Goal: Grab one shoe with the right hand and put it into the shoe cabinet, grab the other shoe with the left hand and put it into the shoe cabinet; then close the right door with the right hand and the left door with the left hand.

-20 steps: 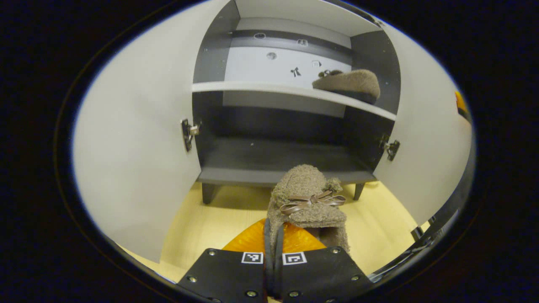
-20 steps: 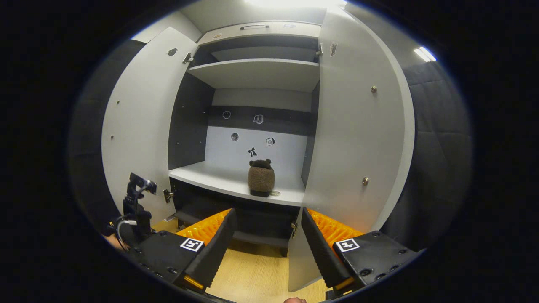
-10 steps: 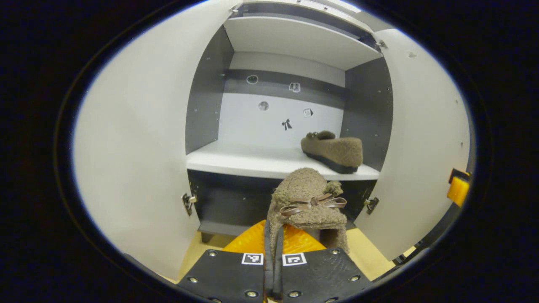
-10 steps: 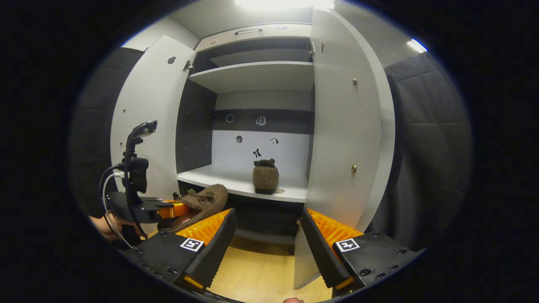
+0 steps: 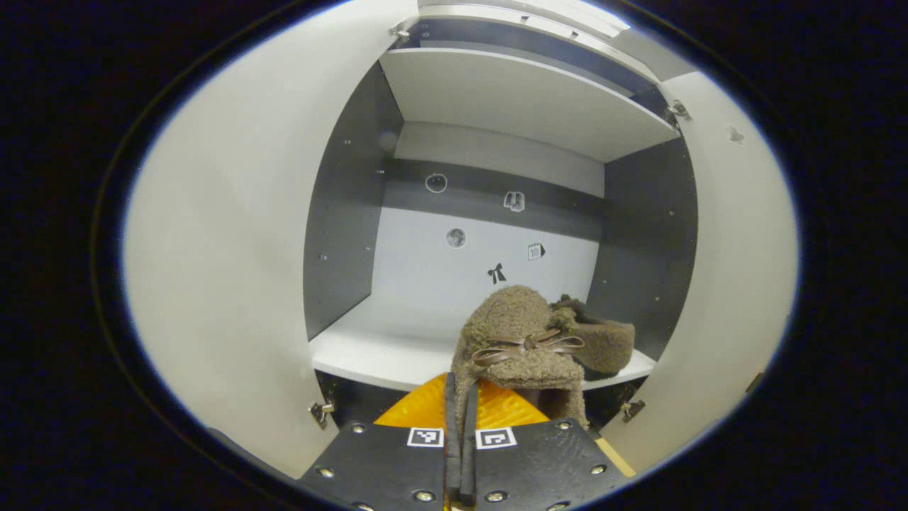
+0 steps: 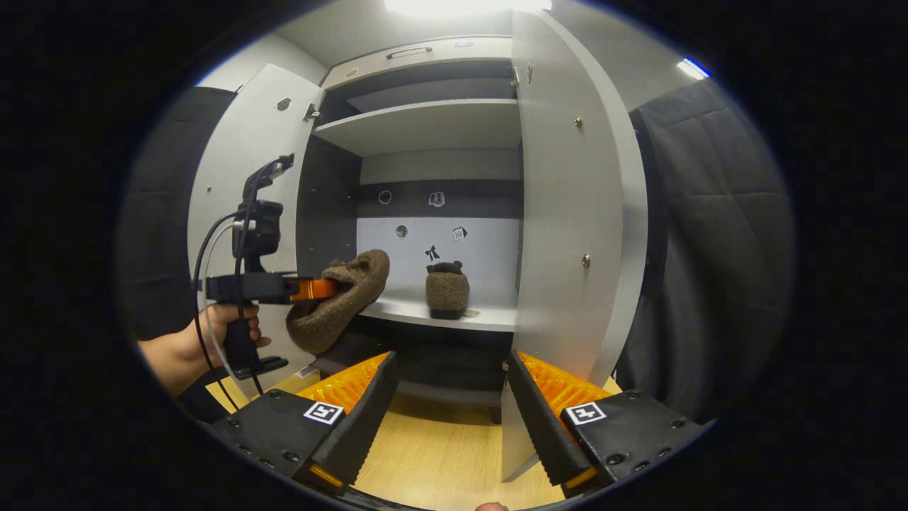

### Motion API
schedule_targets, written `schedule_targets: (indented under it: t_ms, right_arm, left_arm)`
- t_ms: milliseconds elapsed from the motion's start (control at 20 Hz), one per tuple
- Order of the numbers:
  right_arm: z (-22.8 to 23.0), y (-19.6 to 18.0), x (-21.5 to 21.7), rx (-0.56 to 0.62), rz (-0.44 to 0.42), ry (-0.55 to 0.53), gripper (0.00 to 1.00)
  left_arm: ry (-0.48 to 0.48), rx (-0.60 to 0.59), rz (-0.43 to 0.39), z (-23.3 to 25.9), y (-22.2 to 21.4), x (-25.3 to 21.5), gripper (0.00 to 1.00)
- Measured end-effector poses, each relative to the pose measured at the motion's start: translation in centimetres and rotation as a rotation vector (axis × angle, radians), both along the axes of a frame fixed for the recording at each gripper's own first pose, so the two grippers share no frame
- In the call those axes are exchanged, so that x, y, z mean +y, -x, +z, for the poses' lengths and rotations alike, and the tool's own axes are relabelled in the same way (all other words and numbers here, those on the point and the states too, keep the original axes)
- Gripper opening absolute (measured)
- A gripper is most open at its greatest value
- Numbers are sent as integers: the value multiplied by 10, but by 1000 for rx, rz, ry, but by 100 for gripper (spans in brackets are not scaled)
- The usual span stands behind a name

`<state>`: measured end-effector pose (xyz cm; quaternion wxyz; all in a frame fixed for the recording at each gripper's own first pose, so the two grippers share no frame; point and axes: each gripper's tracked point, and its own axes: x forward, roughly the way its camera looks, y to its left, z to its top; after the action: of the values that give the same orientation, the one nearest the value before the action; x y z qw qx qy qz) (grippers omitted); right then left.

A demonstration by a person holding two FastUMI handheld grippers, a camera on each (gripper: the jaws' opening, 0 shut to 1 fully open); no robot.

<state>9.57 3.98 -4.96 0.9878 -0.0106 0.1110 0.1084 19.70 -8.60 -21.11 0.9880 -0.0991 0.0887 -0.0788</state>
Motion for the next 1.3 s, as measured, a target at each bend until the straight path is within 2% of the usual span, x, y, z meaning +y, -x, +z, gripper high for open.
schedule_targets:
  t_ms: [550, 650, 700, 800, 850, 900, 950, 1100, 1200, 1300]
  right_arm:
    - [-10, 2, 4, 22, -79, 22, 98]
    - [-12, 2, 6, 29, -97, 28, 98]
    - [-13, 2, 8, 33, -105, 30, 98]
    - [-14, 1, 9, 36, -126, 33, 97]
    - [-15, -2, 10, 40, -136, 35, 98]
    - [-15, -4, 11, 42, -147, 35, 98]
    - [-16, -5, 13, 45, -157, 36, 98]
    - [-16, -6, 18, 50, -185, 38, 97]
    - [-13, -4, 20, 42, -193, 36, 98]
    - [-8, 3, 22, 30, -181, 32, 97]
  left_arm:
    - [37, -26, 26, 8, -33, -2, 1]
    - [42, -12, 28, 5, -35, -4, 5]
    - [37, -3, 26, 4, -36, -4, 1]
    - [7, 30, 25, -3, -42, -3, 1]
    - [-5, 36, 20, -3, -41, -4, 7]
    - [-17, 41, 16, -3, -41, -6, 7]
    - [-32, 49, 6, -5, -40, -9, 1]
    - [-80, 52, -23, -9, -45, -16, 3]
    - [-93, 32, -12, -3, -51, -13, 18]
    - [-91, 47, 17, -3, -38, -3, 41]
